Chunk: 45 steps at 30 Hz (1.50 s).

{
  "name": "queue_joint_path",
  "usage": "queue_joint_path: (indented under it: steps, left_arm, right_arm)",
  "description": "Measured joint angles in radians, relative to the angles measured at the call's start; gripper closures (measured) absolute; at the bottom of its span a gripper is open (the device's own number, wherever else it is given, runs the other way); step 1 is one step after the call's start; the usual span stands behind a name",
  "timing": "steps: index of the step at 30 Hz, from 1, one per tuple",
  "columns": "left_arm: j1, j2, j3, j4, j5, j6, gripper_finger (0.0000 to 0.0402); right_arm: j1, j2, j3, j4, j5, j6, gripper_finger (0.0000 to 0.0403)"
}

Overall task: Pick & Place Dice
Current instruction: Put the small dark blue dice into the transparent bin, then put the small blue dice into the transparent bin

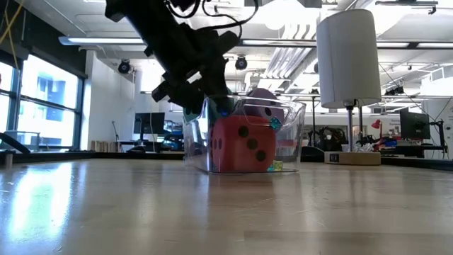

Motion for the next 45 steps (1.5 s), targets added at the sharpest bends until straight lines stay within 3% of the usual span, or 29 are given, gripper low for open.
queue_joint_path:
  steps: [20,24,30,45]
  left_arm:
    - [0.044,0.007,-0.001,0.054,-0.010,0.004,0.0187]
    - [0.044,0.006,-0.001,0.047,-0.012,0.136,0.0188]
    - [0.017,0.006,-0.001,0.028,-0.013,0.213,0.0188]
    - [-0.007,-0.014,-0.001,0.028,-0.041,0.259,0.0188]
  right_arm:
    - [0.000,0.000,0.000,0.000,0.004,0.012,0.0204]
    - [0.000,0.000,0.000,0.000,0.004,0.013,0.0204]
    - [0.000,0.000,0.000,0.000,0.004,0.031,0.0204]
    - [0.000,0.000,0.000,0.000,0.004,0.035,0.0204]
